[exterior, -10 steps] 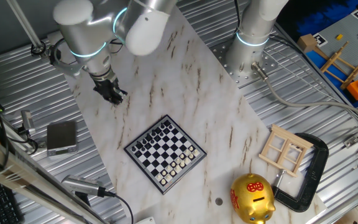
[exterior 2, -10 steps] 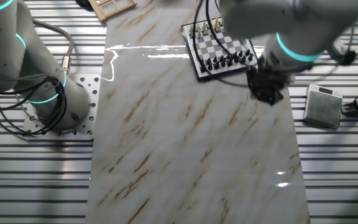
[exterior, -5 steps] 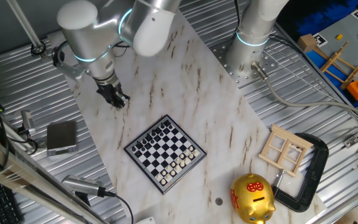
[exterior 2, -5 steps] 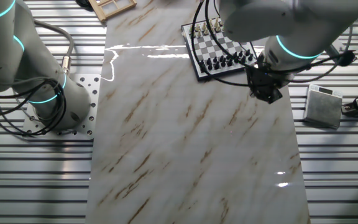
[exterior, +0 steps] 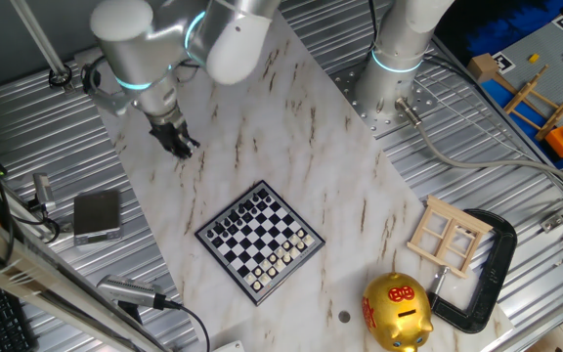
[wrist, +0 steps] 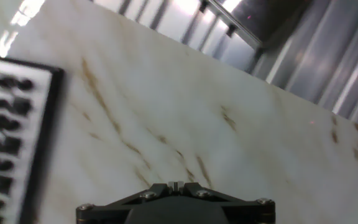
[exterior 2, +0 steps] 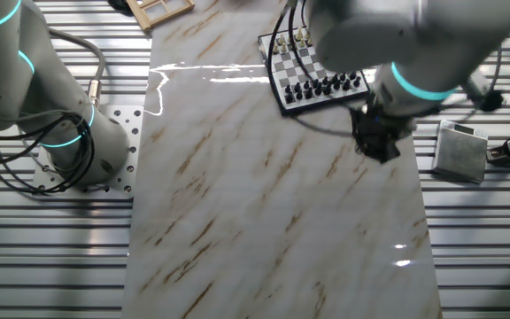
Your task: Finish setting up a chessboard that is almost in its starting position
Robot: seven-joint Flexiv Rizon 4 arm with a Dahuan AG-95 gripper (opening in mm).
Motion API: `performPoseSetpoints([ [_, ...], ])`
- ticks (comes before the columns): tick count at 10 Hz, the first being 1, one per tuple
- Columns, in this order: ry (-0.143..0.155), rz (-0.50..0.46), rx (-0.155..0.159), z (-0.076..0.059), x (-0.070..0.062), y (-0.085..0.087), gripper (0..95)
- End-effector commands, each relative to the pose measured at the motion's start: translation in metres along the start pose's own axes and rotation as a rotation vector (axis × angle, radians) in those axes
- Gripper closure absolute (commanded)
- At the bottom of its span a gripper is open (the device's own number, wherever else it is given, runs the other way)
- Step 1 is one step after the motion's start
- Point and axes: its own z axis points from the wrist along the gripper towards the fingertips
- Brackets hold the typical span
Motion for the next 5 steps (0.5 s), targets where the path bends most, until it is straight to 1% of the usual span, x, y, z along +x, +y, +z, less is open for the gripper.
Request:
performPoseSetpoints([
  [1,-0.007,-0.113,-0.017,0.0046,0.0124,-0.0118,95.0],
  [2,0.004,-0.126,-0.004,0.0044,0.0126,-0.0116,95.0],
  [5,0.008,-0.144,-0.002,0.0046,0.0125,-0.0115,95.0],
])
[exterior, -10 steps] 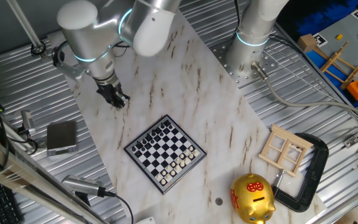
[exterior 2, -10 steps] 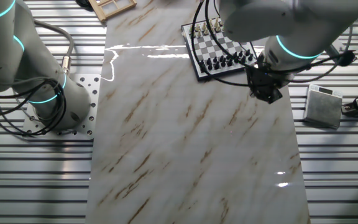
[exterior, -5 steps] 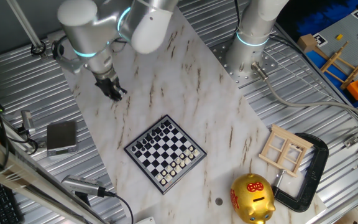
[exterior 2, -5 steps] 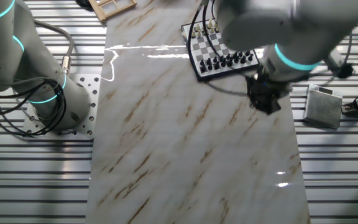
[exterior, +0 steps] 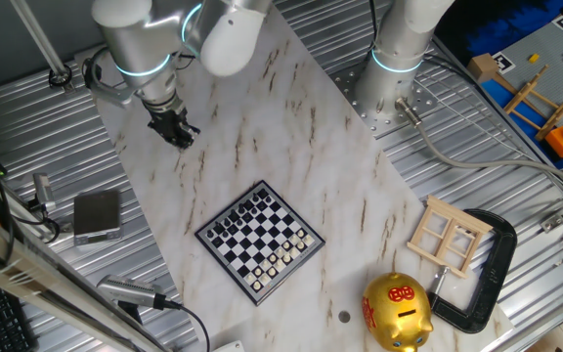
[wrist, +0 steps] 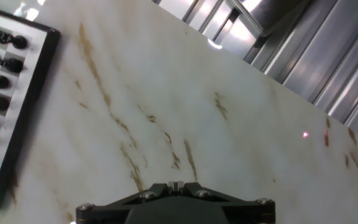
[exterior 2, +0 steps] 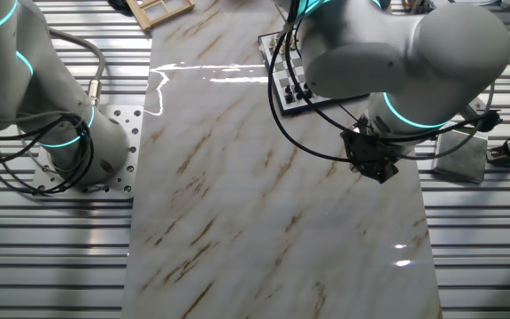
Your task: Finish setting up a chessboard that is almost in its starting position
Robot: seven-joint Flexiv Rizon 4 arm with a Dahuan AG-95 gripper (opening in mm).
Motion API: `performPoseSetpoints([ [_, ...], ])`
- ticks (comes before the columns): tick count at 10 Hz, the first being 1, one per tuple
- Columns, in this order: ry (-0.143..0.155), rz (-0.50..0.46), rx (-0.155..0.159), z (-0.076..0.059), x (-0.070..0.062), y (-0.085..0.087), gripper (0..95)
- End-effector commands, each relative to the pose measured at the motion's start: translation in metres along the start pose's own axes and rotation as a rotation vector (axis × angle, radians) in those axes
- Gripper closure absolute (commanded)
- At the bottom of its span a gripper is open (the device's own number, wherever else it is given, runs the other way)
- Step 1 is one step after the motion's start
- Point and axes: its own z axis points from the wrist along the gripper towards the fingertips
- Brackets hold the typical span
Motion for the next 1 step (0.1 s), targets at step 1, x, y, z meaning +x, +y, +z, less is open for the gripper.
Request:
performPoseSetpoints([
  [1,0.001,-0.021,0.000,-0.0003,0.0005,0.0005,95.0],
])
